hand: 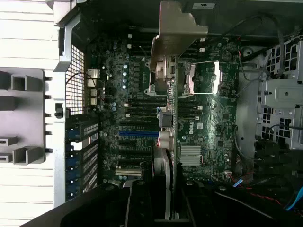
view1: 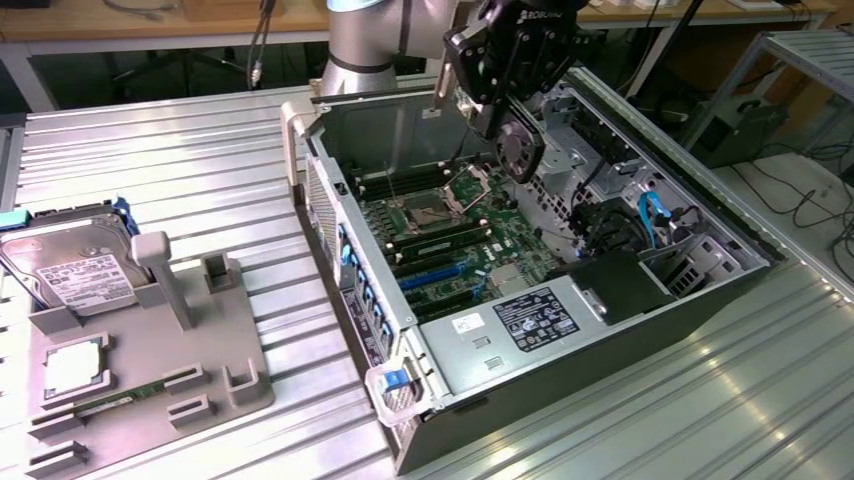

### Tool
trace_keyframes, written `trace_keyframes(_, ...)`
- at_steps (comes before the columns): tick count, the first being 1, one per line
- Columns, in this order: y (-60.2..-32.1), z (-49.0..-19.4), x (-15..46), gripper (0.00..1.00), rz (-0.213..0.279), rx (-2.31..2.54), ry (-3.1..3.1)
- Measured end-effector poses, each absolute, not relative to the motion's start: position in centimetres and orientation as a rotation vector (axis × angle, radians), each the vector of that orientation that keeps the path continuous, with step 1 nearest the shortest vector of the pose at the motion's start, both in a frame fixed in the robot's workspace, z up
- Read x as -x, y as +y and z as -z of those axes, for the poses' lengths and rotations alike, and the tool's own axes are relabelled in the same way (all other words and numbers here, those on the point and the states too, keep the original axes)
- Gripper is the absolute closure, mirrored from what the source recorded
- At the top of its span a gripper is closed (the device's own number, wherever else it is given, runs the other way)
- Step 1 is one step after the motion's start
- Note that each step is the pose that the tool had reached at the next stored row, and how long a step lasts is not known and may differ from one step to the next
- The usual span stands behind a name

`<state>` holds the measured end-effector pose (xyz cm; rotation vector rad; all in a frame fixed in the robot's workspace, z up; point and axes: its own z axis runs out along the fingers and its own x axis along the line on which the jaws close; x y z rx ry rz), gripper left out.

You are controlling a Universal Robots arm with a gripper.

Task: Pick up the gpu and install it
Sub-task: 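Pick up the gpu and move the gpu toward the slot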

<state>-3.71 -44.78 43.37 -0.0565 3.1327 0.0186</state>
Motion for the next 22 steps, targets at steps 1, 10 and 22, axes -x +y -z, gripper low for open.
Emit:
trace_keyframes(1, -44.8, -43.4, 3.5, 0.72, -0.019, 0.057, 3.133)
trace_keyframes(10, -44.8, -43.3, 2.1, 0.72, -0.019, 0.056, 3.133)
trace_keyframes(22, -44.8, -43.2, -0.7, 0.72, -0.019, 0.056, 3.133)
